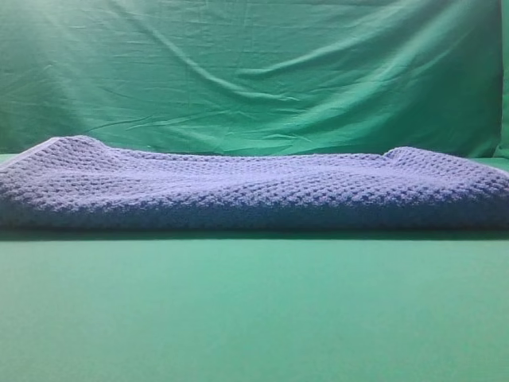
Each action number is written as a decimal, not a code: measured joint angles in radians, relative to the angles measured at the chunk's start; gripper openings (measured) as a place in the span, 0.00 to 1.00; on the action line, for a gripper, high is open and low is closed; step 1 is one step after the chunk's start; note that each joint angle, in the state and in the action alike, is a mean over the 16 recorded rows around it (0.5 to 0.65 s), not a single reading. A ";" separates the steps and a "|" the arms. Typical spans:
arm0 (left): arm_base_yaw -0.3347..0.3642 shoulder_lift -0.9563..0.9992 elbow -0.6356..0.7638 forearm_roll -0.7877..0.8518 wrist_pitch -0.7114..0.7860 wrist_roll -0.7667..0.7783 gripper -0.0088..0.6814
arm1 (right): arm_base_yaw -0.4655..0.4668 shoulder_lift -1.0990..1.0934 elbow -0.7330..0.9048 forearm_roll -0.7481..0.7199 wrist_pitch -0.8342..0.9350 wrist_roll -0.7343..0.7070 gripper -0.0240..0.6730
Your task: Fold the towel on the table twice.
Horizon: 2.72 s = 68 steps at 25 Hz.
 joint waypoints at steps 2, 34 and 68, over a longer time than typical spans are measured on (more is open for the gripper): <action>0.000 -0.084 0.083 -0.001 -0.033 0.008 0.01 | 0.000 -0.040 0.045 0.014 -0.027 -0.023 0.03; 0.000 -0.536 0.716 0.139 -0.496 -0.056 0.01 | 0.000 -0.483 0.526 0.125 -0.340 -0.135 0.03; 0.000 -0.536 1.026 0.214 -0.580 -0.053 0.01 | 0.000 -0.483 0.898 0.107 -0.588 -0.138 0.03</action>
